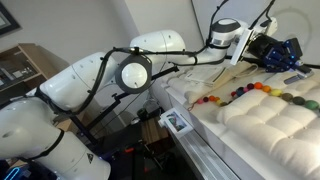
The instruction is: Open the flip phone
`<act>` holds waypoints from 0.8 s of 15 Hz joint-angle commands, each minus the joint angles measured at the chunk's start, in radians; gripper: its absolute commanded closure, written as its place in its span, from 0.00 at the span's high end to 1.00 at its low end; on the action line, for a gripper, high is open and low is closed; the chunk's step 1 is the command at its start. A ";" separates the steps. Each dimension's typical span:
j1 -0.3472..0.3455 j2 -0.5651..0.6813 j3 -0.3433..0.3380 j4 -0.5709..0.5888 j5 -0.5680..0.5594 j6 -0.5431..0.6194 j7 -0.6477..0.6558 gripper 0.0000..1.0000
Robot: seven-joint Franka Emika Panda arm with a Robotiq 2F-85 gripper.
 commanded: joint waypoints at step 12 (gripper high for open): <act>0.046 0.044 -0.038 -0.070 -0.183 -0.021 0.084 0.00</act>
